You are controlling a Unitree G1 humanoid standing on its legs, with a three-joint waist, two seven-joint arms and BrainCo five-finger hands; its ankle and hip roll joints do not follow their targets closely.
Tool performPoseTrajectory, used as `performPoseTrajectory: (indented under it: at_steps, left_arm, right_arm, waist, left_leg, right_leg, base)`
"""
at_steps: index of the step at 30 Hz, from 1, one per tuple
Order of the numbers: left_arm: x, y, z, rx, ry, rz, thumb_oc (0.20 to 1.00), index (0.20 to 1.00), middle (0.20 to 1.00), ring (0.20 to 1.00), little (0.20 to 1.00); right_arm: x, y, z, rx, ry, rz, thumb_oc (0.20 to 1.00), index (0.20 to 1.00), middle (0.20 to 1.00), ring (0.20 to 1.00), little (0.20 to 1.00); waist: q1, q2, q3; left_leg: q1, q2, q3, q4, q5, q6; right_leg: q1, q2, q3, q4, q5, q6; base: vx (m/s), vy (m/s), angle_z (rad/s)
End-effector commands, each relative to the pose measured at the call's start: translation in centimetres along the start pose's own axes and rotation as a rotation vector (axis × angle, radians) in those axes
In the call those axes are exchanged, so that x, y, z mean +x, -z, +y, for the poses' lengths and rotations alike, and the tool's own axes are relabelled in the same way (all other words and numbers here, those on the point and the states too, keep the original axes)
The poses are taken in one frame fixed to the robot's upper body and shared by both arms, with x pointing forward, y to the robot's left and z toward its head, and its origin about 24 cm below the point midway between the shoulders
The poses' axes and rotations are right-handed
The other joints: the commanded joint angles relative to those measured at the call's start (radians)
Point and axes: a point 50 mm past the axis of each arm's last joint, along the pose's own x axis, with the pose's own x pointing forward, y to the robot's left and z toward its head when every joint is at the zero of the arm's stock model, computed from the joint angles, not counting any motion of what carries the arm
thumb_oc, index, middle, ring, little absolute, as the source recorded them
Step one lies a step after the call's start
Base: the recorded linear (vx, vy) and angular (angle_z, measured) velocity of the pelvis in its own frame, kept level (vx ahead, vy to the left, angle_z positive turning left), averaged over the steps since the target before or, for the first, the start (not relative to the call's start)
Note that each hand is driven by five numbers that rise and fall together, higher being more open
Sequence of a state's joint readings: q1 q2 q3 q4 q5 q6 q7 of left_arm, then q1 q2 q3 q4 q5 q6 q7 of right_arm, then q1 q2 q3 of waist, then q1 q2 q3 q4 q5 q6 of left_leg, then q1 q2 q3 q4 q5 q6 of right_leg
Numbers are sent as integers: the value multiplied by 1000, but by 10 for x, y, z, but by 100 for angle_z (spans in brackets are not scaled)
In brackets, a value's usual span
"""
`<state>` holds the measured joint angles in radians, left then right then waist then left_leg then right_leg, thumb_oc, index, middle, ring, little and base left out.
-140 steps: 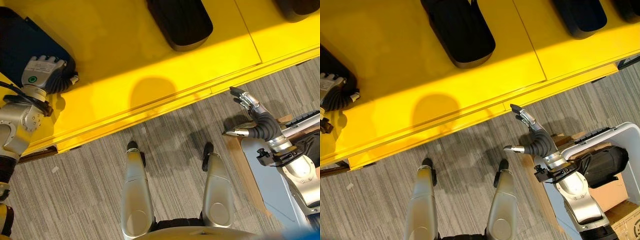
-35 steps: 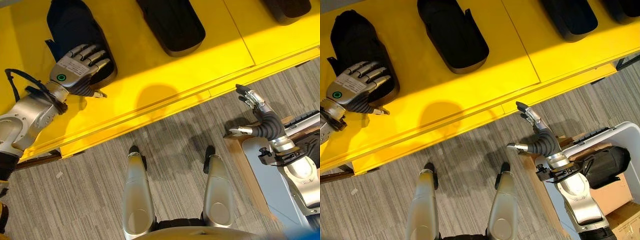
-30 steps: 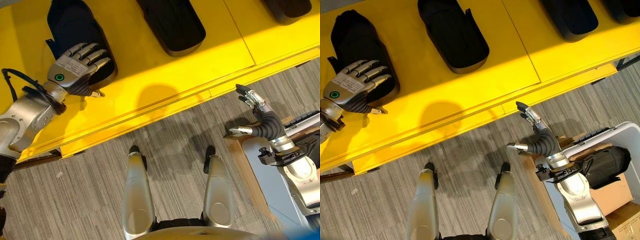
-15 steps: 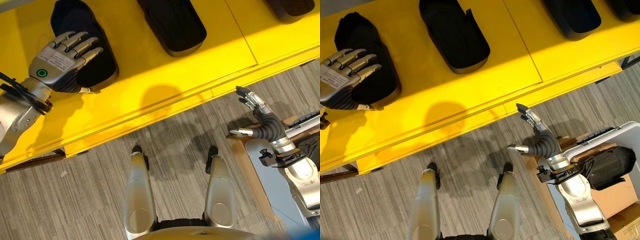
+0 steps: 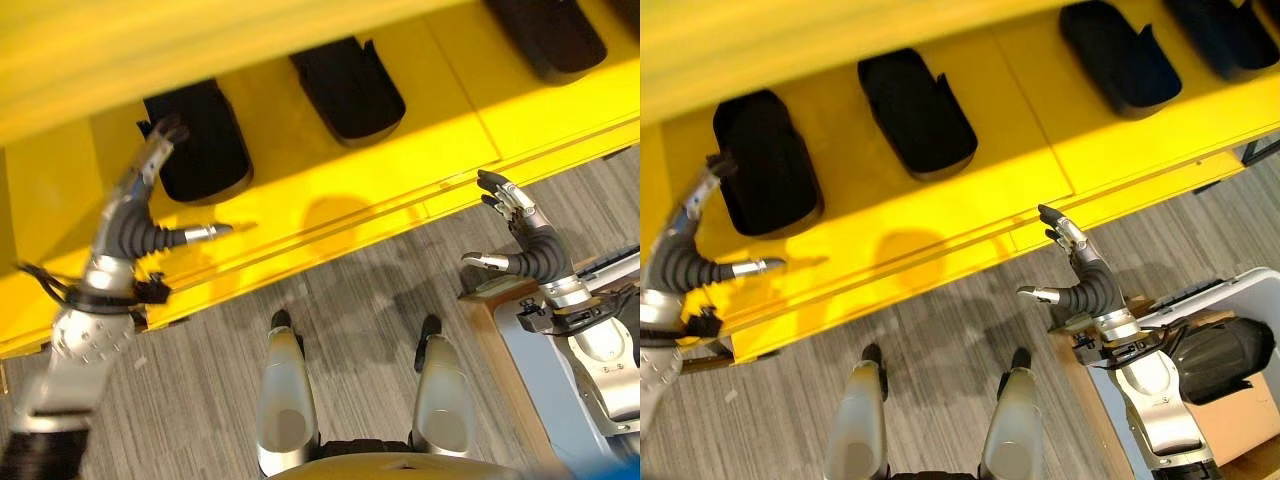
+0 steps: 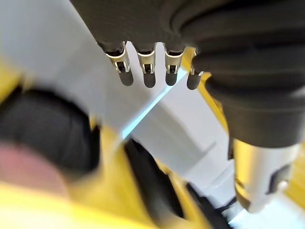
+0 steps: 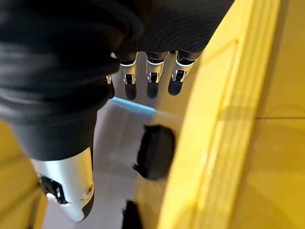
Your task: Move parts from the plastic box to the shelf.
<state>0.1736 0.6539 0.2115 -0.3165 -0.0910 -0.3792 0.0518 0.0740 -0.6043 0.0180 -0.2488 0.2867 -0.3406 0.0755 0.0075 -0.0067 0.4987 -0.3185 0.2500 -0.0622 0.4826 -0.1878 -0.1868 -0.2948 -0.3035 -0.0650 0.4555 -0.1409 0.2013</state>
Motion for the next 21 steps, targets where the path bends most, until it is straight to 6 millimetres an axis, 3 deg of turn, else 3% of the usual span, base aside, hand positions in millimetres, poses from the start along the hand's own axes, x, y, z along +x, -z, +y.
performPoseTrajectory:
  at_steps: [1, 2, 4, 5, 8, 9, 12, 13, 15, 16, 17, 19, 20, 21]
  left_arm:
    - [-3, 6, -10, -360, 48, 28, 1000, 1000, 1000, 1000, 1000]
    - [-13, 13, -23, -489, 32, 89, 1000, 1000, 1000, 1000, 1000]
    - [-20, 19, -28, -554, 17, 132, 1000, 1000, 1000, 1000, 1000]
    - [-34, 33, -44, -723, -17, 239, 1000, 1000, 1000, 1000, 1000]
    - [-45, 34, -51, -799, -22, 274, 1000, 1000, 1000, 1000, 1000]
    - [-53, 38, -59, -939, -77, 312, 1000, 1000, 1000, 1000, 1000]
    - [-63, 37, -61, -985, -136, 323, 1000, 1000, 1000, 1000, 1000]
    - [-70, 36, -61, -968, -136, 333, 1000, 1000, 1000, 1000, 1000]
    - [-74, 37, -64, -985, -135, 348, 1000, 1000, 1000, 1000, 1000]
    - [-71, 38, -66, -969, -128, 345, 1000, 1000, 1000, 1000, 1000]
    - [-74, 40, -64, -965, -136, 347, 1000, 1000, 1000, 1000, 1000]
    - [-77, 41, -67, -967, -140, 363, 1000, 1000, 1000, 1000, 1000]
    - [-77, 39, -69, -988, -134, 360, 1000, 1000, 1000, 1000, 1000]
    - [-78, 39, -70, -987, -124, 362, 1000, 1000, 1000, 1000, 1000]
  right_arm:
    - [5, 0, 2, 51, 35, -48, 1000, 1000, 1000, 1000, 1000]
    - [5, 5, 5, 74, 37, -30, 1000, 1000, 1000, 1000, 1000]
    - [4, 7, 6, 61, 28, -18, 1000, 1000, 1000, 1000, 1000]
    - [1, 9, 7, 57, 22, -1, 1000, 1000, 1000, 1000, 1000]
    - [-5, 15, 6, 49, 25, 37, 1000, 1000, 1000, 1000, 1000]
    - [-5, 22, 8, 82, 34, 64, 1000, 1000, 1000, 1000, 1000]
    - [-7, 21, 8, 76, 14, 67, 1000, 1000, 1000, 1000, 1000]
    - [-10, 20, 4, 64, 16, 70, 1000, 1000, 1000, 1000, 1000]
    - [-12, 20, 2, 62, 23, 76, 1000, 1000, 1000, 1000, 1000]
    - [-13, 23, -2, 50, 57, 88, 1000, 1000, 1000, 1000, 1000]
    - [-15, 24, -3, 46, 58, 95, 1000, 1000, 1000, 1000, 1000]
    - [-17, 27, -1, 61, 51, 119, 1000, 1000, 1000, 1000, 1000]
    - [-16, 29, 2, 86, 41, 121, 1000, 1000, 1000, 1000, 1000]
    - [-16, 29, 3, 96, 38, 119, 1000, 1000, 1000, 1000, 1000]
  waist:
    - [-13, 6, -124]
    - [-11, 16, -148]
    - [-14, 22, -157]
    - [-14, 27, -181]
    - [-16, 32, -204]
    - [-9, 35, -225]
    - [2, 41, -255]
    - [6, 48, -276]
    - [6, 53, -285]
    - [3, 52, -295]
    - [1, 37, -300]
    - [13, 24, -315]
    - [29, 5, -326]
    - [31, 1, -339]
  left_leg:
    - [-21, 2, -29, -98, 195, 49]
    - [35, 17, -26, -180, 234, 45]
    - [68, 24, -20, -221, 250, 46]
    - [114, 36, -14, -279, 279, 44]
    - [151, 54, -6, -322, 308, 40]
    - [177, 73, -10, -347, 352, 41]
    - [210, 107, -11, -397, 438, 29]
    - [220, 120, -12, -425, 512, 17]
    - [222, 122, -12, -438, 541, 12]
    - [205, 126, 34, -451, 593, 10]
    - [207, 84, 64, -435, 541, 33]
    - [206, -26, 12, -410, 418, 69]
    - [208, -166, -62, -392, 291, 104]
    - [207, -219, -85, -394, 260, 122]
  right_leg:
    - [8, 16, -28, 113, -11, -54]
    - [56, 30, -48, 55, -6, -53]
    - [79, 39, -55, 36, -8, -55]
    - [106, 53, -69, 13, -12, -57]
    - [136, 71, -81, -4, -23, -67]
    - [152, 94, -82, -21, -34, -78]
    - [183, 136, -94, -59, -43, -103]
    - [203, 160, -104, -97, -38, -112]
    - [213, 170, -109, -120, -32, -117]
    - [243, 175, -134, -171, -17, -129]
    - [269, 172, -145, -227, 2, -136]
    - [299, 171, -140, -311, 47, -127]
    - [318, 169, -126, -364, 77, -127]
    - [319, 173, -123, -385, 93, -126]
  base:
    - [114, -100, 6]
    - [115, -78, 7]
    - [73, -77, 0]
    - [42, -106, -9]
    - [54, -109, -5]
    - [32, -118, -6]
    - [54, -168, -15]
    - [60, -159, -13]
    - [25, -100, -10]
    - [13, -155, 6]
    - [18, -198, 46]
    - [54, -173, 66]
    - [73, -137, 20]
    - [60, -109, -24]
